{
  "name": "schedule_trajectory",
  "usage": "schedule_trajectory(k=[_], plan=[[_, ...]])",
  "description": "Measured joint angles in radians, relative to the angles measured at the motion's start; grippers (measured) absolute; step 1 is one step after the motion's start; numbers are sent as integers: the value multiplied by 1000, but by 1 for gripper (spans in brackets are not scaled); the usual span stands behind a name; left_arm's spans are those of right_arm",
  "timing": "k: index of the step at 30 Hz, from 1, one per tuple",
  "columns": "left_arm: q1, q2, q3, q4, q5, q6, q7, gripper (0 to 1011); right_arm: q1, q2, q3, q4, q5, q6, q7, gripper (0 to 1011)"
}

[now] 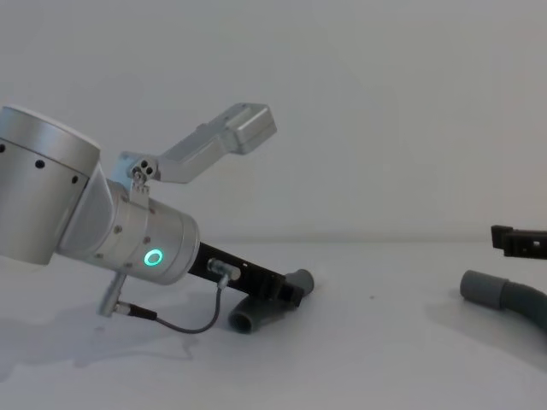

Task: Use both hands to pick up one end of the pipe from the table, align the ends, and insert them.

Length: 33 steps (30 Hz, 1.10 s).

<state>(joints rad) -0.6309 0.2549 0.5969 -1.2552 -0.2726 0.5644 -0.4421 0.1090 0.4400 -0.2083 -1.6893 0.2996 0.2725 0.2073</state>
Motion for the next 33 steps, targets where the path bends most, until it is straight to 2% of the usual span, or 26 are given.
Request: schedule_trajectory(k=[13,33], plan=[[0,0,0,0,0,0,0,347,31,-2,15,48,38,65,42,1004],[0,0,0,0,0,0,0,347,63,-38,-5,133,68,83,49,1004]])
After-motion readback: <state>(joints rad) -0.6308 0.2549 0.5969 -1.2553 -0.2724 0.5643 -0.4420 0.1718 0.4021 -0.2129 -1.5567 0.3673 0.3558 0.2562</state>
